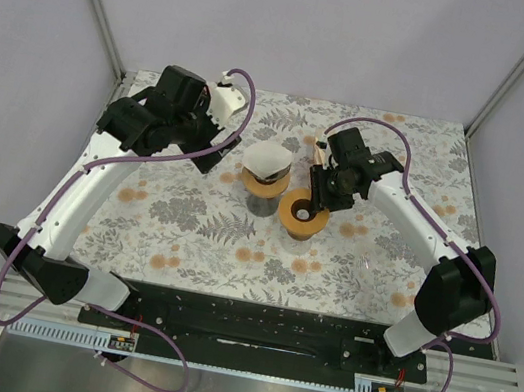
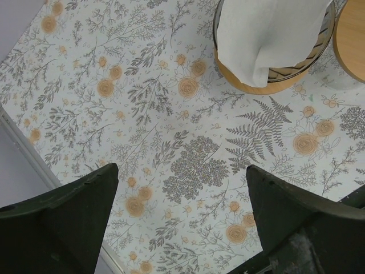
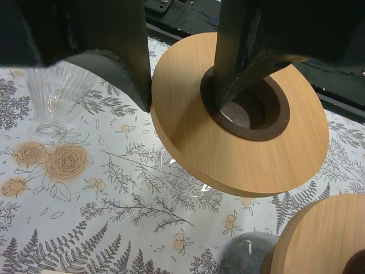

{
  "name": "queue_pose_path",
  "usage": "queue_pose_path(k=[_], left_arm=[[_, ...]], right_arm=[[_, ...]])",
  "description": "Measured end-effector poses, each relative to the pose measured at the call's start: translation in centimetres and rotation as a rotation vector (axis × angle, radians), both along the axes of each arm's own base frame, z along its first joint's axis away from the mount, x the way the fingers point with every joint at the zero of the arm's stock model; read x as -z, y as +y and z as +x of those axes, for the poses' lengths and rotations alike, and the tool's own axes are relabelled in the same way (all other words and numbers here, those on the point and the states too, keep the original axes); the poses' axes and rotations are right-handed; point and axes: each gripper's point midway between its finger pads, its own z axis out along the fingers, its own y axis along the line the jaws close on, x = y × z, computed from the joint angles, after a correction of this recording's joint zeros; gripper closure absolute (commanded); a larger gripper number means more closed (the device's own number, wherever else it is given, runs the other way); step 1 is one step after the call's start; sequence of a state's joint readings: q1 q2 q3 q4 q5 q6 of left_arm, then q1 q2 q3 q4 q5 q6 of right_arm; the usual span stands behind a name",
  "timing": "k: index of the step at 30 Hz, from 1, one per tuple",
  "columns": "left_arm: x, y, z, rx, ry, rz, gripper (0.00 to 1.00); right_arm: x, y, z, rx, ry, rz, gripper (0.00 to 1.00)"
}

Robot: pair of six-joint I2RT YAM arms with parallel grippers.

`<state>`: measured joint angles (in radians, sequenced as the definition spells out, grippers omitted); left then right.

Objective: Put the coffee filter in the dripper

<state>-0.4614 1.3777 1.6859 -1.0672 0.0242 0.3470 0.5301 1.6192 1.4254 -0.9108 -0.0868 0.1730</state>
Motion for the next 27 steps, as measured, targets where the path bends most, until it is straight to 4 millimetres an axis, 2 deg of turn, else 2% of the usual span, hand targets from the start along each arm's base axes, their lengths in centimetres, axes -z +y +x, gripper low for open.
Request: queue_pose_path(k=[3,7,14,19,25,27], left_arm=[[0.0,-0.2,-0.1,0.003,0.005,-0.010,0.02],[0.0,-0.3,-0.1,0.008,0.009,-0.017,0.02],[0.0,-0.4,-0.2,0.013,0.011,-0.022,0.03],[0.0,-0.5,-0.2,0.017,0.012,-0.025,0.03],[0.0,-0.5,-0.2,0.020,0.011,-0.025,0.03],[-0.1,-0.5,-0.3,0.021,0.009,-0.024,0.03]], right_arm=[[0.1,0.0,0.0,0.000,0.002,-0.001,0.66],[0.2,0.0,0.0,-0.001,0.006,-0.003,0.52],[0.7,0.0,-0.1,-0.004,0.022,-0.011,0.41],[0.3,-0.1,-0.2,-0.009,0.022,-0.015,0.22],[-0.8,-0.1,-0.1,-0.018,0.009,-0.014,0.15],[-1.3,-0.5,0.0,-0.003,-0.007,-0.016,0.02]])
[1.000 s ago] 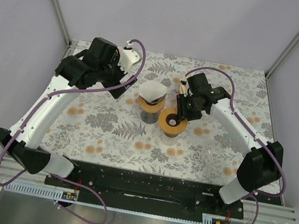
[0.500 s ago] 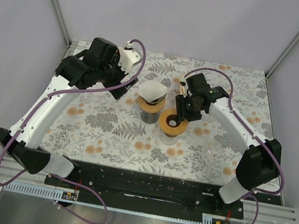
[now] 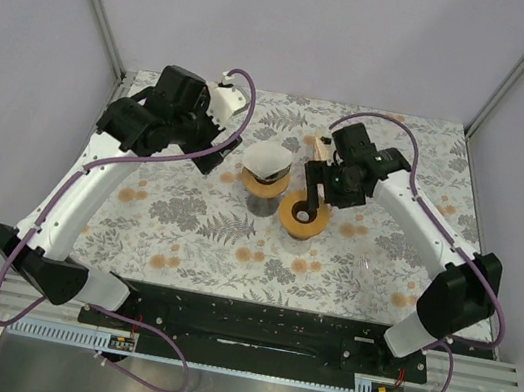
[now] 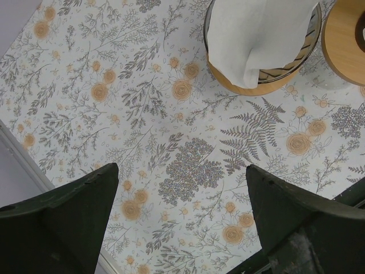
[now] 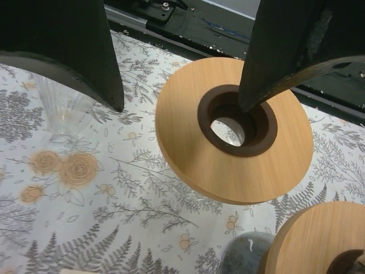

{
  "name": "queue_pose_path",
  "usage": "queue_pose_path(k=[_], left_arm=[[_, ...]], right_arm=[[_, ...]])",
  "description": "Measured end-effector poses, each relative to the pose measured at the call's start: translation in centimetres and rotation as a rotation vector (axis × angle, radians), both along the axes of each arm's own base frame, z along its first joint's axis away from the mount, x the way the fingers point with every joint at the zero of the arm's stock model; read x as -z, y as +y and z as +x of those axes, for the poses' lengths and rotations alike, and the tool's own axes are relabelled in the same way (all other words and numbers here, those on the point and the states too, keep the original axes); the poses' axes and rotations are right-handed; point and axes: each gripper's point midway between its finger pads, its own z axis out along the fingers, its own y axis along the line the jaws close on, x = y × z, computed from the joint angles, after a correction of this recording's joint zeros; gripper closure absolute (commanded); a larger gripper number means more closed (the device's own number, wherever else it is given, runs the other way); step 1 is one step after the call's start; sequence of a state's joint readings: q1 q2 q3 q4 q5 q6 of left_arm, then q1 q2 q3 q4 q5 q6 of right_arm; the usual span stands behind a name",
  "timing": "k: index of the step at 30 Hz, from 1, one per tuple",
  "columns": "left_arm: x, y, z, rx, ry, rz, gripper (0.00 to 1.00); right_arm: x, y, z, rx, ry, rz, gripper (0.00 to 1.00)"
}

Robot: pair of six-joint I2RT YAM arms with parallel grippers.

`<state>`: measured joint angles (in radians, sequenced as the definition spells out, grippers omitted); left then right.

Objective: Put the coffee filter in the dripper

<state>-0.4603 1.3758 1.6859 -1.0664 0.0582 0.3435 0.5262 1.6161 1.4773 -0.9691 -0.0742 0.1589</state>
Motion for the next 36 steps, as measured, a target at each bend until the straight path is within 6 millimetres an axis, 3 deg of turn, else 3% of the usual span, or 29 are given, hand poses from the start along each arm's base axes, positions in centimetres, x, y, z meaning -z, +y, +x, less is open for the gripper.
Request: queue_pose_path(k=[3,7,10,14,16,18,22,25,29,36], left_arm=[[-0.1,0.0,-0.1,0.002,-0.001,-0.004,0.03],[-0.2,-0.1,-0.2,0.009,-0.006,-0.015,0.03],[-0.3,-0.1,-0.4,0.015,-0.013,-0.019,0.03],[-0.3,0.0,-0.6,0.018,-0.015,-0.019,0.02],[-0.4,0.0,-0.5,0.018,-0.017,-0.023,0.03],[-0.4,-0.1,-0.5,0.022,-0.019,-0.031,0.03],[-0.2,-0.1,-0.7,0.028,-0.013,-0.036,0.03],[-0.1,-0.2,-0.7,0.030,-0.011,-0.037,0.03],[-0.2,-0.2,-0.7,0.030,-0.013,-0.039,0.02],[-0.2,-0.1,-0.7,0.029,-0.013,-0.039,0.03]], right_arm=[[-1.6,-1.6,0.6,0.087,-0.043,0.011,0.01],[-4.3,-7.2,2.0,0.333,-0.143,0.024,0.01],[-5.7,-10.9,1.3,0.512,-0.208,0.020,0.00],[-6.2,-12.9,-0.3,0.669,-0.241,0.082,0.12],[-5.0,-14.2,-1.4,0.777,-0.226,0.121,0.21],[-3.0,-14.9,-2.4,0.870,-0.185,0.151,0.23],[2.1,-14.5,-4.6,0.980,-0.046,0.173,0.23],[4.4,-14.1,-5.7,1.034,0.022,0.185,0.23],[5.4,-13.9,-5.3,1.079,0.029,0.213,0.27],[7.9,-13.4,-3.7,1.087,0.070,0.210,0.51]])
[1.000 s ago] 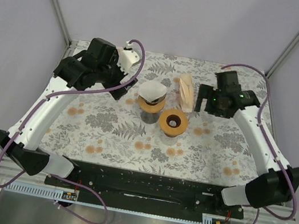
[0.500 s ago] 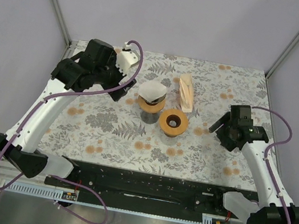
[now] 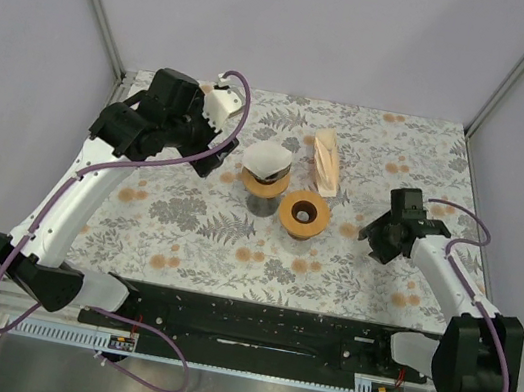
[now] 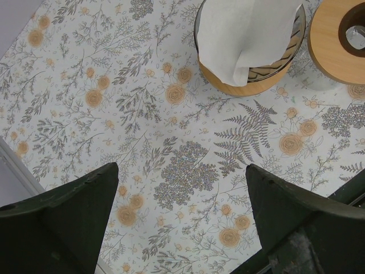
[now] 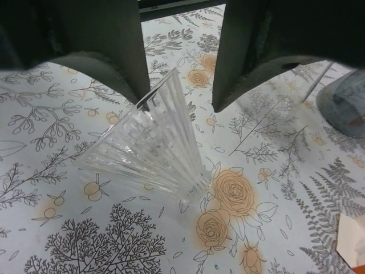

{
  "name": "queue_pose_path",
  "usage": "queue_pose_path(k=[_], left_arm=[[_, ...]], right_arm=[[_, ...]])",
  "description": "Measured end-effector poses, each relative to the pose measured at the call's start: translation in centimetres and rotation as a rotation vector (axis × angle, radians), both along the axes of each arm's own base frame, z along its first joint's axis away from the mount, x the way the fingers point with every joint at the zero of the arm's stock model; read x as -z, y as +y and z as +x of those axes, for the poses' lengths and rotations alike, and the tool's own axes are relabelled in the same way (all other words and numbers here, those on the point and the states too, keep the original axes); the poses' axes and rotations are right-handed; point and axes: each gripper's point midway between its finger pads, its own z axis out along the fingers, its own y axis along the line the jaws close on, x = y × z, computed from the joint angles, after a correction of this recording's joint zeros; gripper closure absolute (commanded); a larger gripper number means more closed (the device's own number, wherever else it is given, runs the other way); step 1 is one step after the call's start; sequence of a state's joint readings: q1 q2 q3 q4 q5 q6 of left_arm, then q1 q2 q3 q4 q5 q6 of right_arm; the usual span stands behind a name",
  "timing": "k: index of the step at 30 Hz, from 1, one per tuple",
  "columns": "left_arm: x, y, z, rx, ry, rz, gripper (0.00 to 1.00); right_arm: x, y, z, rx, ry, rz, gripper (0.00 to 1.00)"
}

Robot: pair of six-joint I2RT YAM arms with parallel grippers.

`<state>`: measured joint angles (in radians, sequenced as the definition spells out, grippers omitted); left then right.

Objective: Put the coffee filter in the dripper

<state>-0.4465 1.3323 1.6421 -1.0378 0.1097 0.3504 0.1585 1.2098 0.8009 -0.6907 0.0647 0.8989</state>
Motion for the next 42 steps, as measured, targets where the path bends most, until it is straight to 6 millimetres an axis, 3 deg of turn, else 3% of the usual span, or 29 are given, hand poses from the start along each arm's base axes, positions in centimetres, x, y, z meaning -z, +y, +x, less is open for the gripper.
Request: queue_pose_path(k=[2,6,7,9,18,23,26,28,29,32,35,42], left_arm=[[0.0,0.0,0.0,0.000,-0.001,0.000,0.03],[0.0,0.0,0.0,0.000,0.000,0.000,0.03],[0.0,0.0,0.0,0.000,-0.001,-0.001,0.03],[0.0,0.0,0.0,0.000,-0.001,-0.001,0.03],[-0.2,-0.3,-0.1,0.009,0.002,-0.014,0.03],[-1.2,-0.8,0.0,0.015,-0.007,-0.047,0.03],[-1.8,-1.3,-0.1,0.021,-0.003,-0.082,0.03],[-2.6,-1.9,-0.2,0.026,-0.002,-0.118,0.03],[-3.1,-2.3,-0.3,0.031,0.000,-0.146,0.04],[-4.3,-3.3,-0.5,0.044,0.007,-0.214,0.04],[-5.2,-4.3,-0.9,0.057,0.025,-0.285,0.06],[-6.4,-6.8,-1.7,0.079,0.105,-0.439,0.08]], right_arm=[[0.8,0.1,0.2,-0.007,0.020,0.002,0.62],[1.6,0.3,0.0,-0.029,0.033,0.006,0.95],[1.6,0.2,0.1,-0.040,0.025,0.001,0.98],[1.0,0.4,0.8,-0.060,-0.020,0.001,1.00],[-0.5,-0.9,0.7,-0.206,-0.070,-0.116,1.00],[-5.8,-2.5,3.2,-0.294,-0.171,-0.272,1.00],[-11.5,-3.4,5.4,-0.357,-0.283,-0.422,1.00],[-15.0,-2.9,6.5,-0.433,-0.365,-0.514,1.00],[-16.6,-2.0,6.7,-0.507,-0.403,-0.574,1.00],[-19.0,1.1,6.4,-0.737,-0.476,-0.714,1.00],[-20.5,4.4,5.7,-0.990,-0.543,-0.867,1.00],[-23.9,9.8,3.2,-1.517,-0.713,-1.244,1.00]])
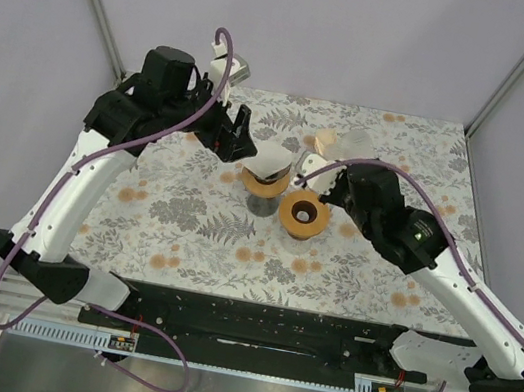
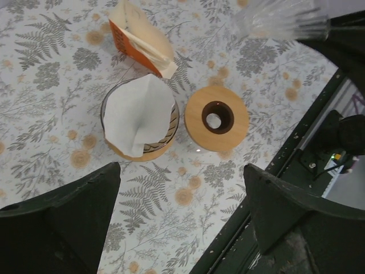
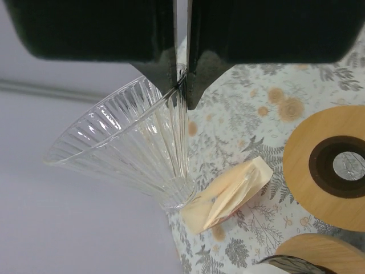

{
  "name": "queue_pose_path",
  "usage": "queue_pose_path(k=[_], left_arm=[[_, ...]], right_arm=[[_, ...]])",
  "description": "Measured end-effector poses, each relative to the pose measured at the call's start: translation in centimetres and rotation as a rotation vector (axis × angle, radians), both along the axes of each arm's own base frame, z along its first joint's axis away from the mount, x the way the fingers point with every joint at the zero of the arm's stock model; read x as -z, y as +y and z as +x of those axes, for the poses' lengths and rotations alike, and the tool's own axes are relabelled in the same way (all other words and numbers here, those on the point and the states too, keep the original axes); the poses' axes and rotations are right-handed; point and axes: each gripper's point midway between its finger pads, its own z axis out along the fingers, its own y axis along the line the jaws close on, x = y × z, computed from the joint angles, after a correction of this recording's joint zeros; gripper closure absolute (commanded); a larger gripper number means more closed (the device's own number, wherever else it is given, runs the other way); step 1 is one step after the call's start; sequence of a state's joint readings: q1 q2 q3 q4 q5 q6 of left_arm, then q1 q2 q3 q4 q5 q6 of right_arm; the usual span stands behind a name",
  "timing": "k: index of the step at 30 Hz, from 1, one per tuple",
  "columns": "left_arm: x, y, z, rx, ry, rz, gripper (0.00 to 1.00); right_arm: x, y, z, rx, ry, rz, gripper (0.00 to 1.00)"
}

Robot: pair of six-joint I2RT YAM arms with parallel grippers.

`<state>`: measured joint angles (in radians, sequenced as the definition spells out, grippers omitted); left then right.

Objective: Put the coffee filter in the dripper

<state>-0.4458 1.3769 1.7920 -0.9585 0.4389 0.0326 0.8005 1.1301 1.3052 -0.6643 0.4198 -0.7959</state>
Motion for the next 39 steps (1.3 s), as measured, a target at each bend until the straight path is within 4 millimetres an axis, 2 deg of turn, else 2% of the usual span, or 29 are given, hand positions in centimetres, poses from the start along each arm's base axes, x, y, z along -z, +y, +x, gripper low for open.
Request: queue_pose_path(k=[4,12,17,26,29,32,37,39], left_arm=[[-0.5,-1.7,-0.1,0.024,0.043,-0.070,0.06],[-0.4,-6.2,-1.1,0.115,0.087,-0.110,0.02],[-0.4,-6.6,-0.7,0.103,0.089,-0.122,0.02],[-0.7,-7.1,-0.5,0.096,0.060,-0.122,0.10],[-0.4,-7.2,-0.2,0.079,0.036,-0.096,0.20],[0.4,-7.8,0.1,0.078,0.024,-0.060,0.40],[2.3,-9.2,0.5,0.090,0.046,-0.014,0.99],[2.4,-9.1,1.3,0.059,0.025,0.000,1.00]], right_arm=[[-0.9,2.2,-0.9,-0.174,-0.090,-0.190,1.00],[-0.7,5.9,-3.1,-0.368,-0.193,-0.354,1.00],[-0.3,7.4,-3.6,-0.389,-0.227,-0.433,1.00],[0.9,8.0,-3.2,-0.369,-0.218,-0.533,1.00],[0.5,8.3,-3.2,-0.368,-0.228,-0.537,1.00],[0.4,8.8,-3.4,-0.378,-0.233,-0.537,1.00],[0.9,9.4,-3.4,-0.392,-0.226,-0.556,1.00],[1.2,9.8,-3.5,-0.404,-0.227,-0.560,0.96]])
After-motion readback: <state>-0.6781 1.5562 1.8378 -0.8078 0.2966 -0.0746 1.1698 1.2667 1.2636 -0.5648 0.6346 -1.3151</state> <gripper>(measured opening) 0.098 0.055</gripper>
